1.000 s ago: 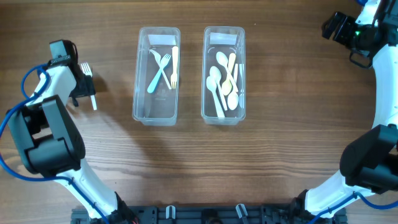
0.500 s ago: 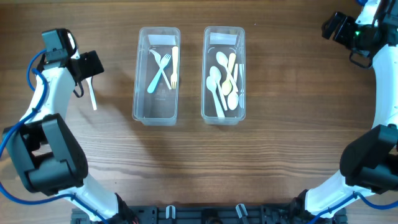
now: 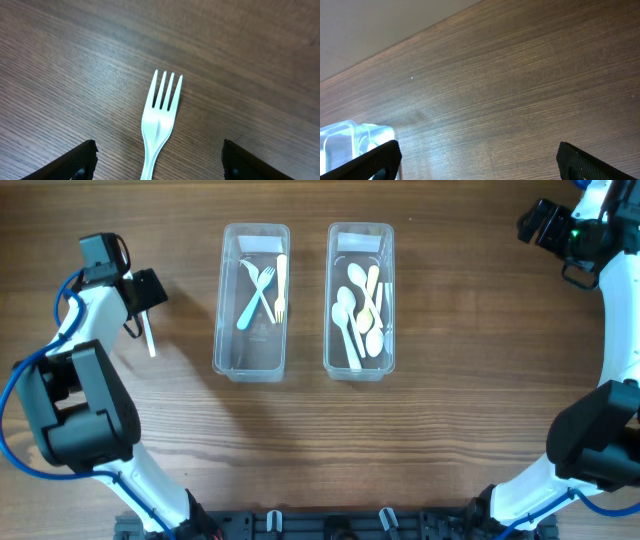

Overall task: Pack container
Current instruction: 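Carry the white fork into the left container and release it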

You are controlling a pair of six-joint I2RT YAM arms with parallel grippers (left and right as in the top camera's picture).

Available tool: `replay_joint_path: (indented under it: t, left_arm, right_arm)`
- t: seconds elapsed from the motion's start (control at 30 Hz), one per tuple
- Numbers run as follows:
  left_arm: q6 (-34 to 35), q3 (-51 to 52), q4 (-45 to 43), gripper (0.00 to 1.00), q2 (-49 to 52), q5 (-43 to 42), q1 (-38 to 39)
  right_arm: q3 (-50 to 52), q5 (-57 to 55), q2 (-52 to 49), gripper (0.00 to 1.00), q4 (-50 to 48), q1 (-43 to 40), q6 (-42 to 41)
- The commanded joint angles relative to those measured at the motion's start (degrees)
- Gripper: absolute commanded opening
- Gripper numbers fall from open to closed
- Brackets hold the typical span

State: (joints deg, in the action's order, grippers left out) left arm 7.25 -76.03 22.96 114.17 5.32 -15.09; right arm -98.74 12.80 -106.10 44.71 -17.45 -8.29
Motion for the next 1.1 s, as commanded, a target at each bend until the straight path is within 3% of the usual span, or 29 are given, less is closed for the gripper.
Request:
replay_joint_path:
  t: [0.0,0.17,0.2,0.23,0.27,0.33,0.57,0.73,0.83,0.93,1.07]
  left_arm:
    - [0.52,0.17,1.16,0.85,3.91,0.74,-0.17]
    - [0.74,0.17,1.75,0.82,5.46,0.74,-0.17]
    - [0.72,0.17,1.77,0.70,5.46,0.72,-0.17]
    - [0.74,0.17,1.86,0.44,5.46,0.72,-0.11]
    - [0.74,0.17,2.14,0.31,5.46,0.72,-0.04]
    - [0.72,0.15,3.26,0.16,5.42,0.74,-0.02]
    - [0.66,0.09,5.38,0.04,3.30,2.71,-0.13]
    - [0.52,-4.85,5.38,0.04,-5.88,7.48,0.00]
    - [0.50,-8.11,4.50,0.04,-12.87,1.68,0.96]
    - [0.50,-8.44,0.76,0.04,-18.62,-11.39,3.32]
    - [0.50,-8.41,0.81,0.04,-19.39,-19.45,8.48]
  right_arm:
    - [-0.20,-0.55,0.57,1.00,-0.13,-0.04,0.63]
    - [-0.20,-0.55,0.57,1.00,-0.13,-0.04,0.66]
    - [-0.20,-0.57,0.57,1.00,-0.13,-0.04,0.63]
    - [-0.20,-0.57,0.57,1.00,-0.13,-0.04,0.66]
    - [-0.20,-0.57,0.57,1.00,-0.13,-0.04,0.66]
    - [-0.20,-0.57,0.57,1.00,-0.13,-0.04,0.63]
    - [-0.20,-0.57,0.57,1.00,-0.13,-0.04,0.63]
    - [-0.20,-0.55,0.57,1.00,-0.13,-0.04,0.63]
    - [-0.20,-0.55,0.57,1.00,-0.13,-0.04,0.63]
    - [-0.20,-0.57,0.57,1.00,-0.13,-0.04,0.66]
    - [-0.20,-0.55,0.57,1.00,-0.13,-0.04,0.66]
